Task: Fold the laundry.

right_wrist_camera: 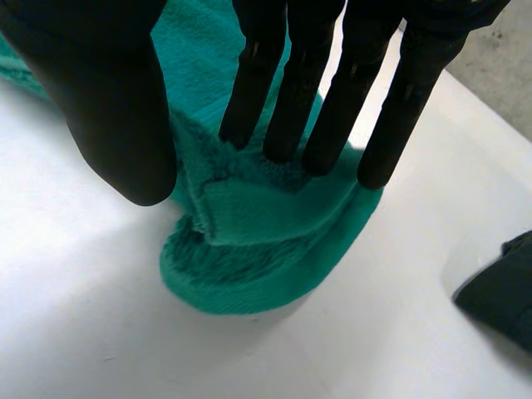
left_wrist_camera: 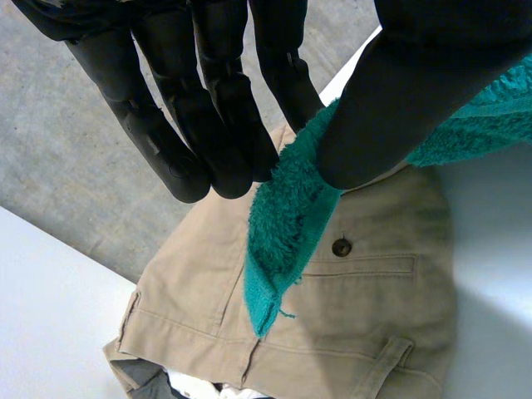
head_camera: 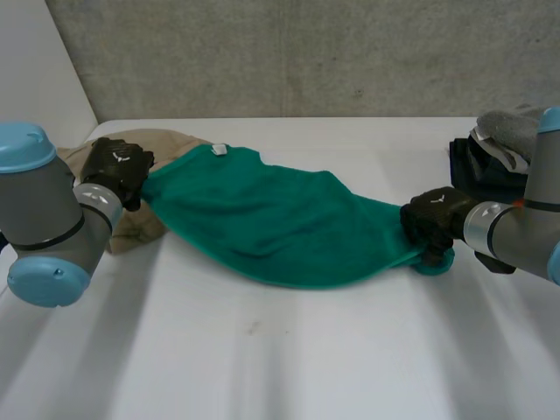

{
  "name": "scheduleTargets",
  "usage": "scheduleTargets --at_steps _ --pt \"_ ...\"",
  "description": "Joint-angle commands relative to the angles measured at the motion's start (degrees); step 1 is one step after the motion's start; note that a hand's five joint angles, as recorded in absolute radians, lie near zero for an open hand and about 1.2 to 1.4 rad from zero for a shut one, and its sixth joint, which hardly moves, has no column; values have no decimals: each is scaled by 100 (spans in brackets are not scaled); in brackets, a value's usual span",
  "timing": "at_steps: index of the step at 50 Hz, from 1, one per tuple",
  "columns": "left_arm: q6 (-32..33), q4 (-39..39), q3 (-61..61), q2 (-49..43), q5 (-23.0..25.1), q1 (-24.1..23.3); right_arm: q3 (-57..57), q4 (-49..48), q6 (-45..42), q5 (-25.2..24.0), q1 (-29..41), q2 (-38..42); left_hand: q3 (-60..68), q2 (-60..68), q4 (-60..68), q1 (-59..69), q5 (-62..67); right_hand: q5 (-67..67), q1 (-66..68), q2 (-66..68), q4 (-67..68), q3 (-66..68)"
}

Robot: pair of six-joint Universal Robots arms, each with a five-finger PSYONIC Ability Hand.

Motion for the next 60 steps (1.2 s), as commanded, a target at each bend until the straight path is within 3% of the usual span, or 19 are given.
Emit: scheduleTargets --at_steps 1,4,5,11,15,19,21,24,29,32,39,44,47,50,51,55,60 --pt "0 -10 -53 53 -20 -24 -173 -32 -75 -14 31 47 1189 1146 1131 1572 1244 1061 947 1007 1005 962" --pt "0 -10 -53 79 -20 -24 -235 -41 -92 -14 66 178 1189 1146 1131 1572 1244 2285 2171 2231 2229 2186" --pt "0 -10 -53 79 -20 -24 -288 -58 -127 -14 75 266 1189 1146 1131 1572 1244 3392 3278 3338 3336 3292" --pt "70 -132 -114 149 -99 -33 -96 -85 -101 -40 31 179 1189 1146 1131 1572 1244 3403 3289 3349 3347 3304" --pt "202 -588 -316 430 -161 -6 388 -15 -267 -5 -39 -400 1189 1146 1131 1572 1244 3403 3289 3349 3347 3304" --pt "764 -1905 -851 1124 -284 -6 1003 958 -1206 56 -504 -1253 1189 1146 1131 1572 1244 3403 3289 3349 3347 3304" --pt "1159 -2758 -1203 1405 -293 -15 1363 2246 -2319 143 -777 -1341 1189 1146 1131 1572 1244 3403 3289 3349 3347 3304" --pt "1764 -3812 -1782 1555 -241 11 1653 3364 -3550 468 -927 -1359 1189 1146 1131 1572 1244 3403 3289 3349 3347 3304" --pt "2118 -3772 -2022 1547 -91 90 1839 3414 -3819 680 -1050 -1333 1189 1146 1131 1572 1244 3403 3289 3349 3347 3304" --pt "2136 -3552 -1785 1442 -152 38 1681 3159 -3609 610 -1015 -1315 1189 1146 1131 1572 1244 3403 3289 3349 3347 3304" --pt "1908 -3306 -2 581 -398 -164 654 2351 -2590 320 -638 -1087 1189 1146 1131 1572 1244 3403 3289 3349 3347 3304" --pt "1609 -3034 2115 88 -530 -288 -875 858 -1281 311 -426 -946 1189 1146 1131 1572 1244 3403 3289 3349 3347 3304" --pt "1023 -2500 3238 0 -635 -305 -1507 -465 -299 407 -391 -955 1189 1146 1131 1572 1244 3403 3289 3349 3347 3304" --pt "337 -1779 3787 70 -714 -244 -1554 -1558 415 504 -391 -1095 1189 1146 1131 1572 1244 3403 3289 3349 3347 3304" --pt "-66 -1202 3901 157 -749 -174 -1493 -2284 826 574 -400 -1270 1189 1146 1131 1572 1244 3403 3289 3349 3347 3304" --pt "-658 -31 3920 403 -776 -112 -1037 -3849 1654 759 -374 -1735 1189 1146 1131 1572 1244 3403 3289 3349 3347 3304" --pt "-536 26 3806 387 -776 -138 -544 -4374 1894 786 -382 -1913 1189 1146 1131 1572 1244 3403 3289 3349 3347 3304"
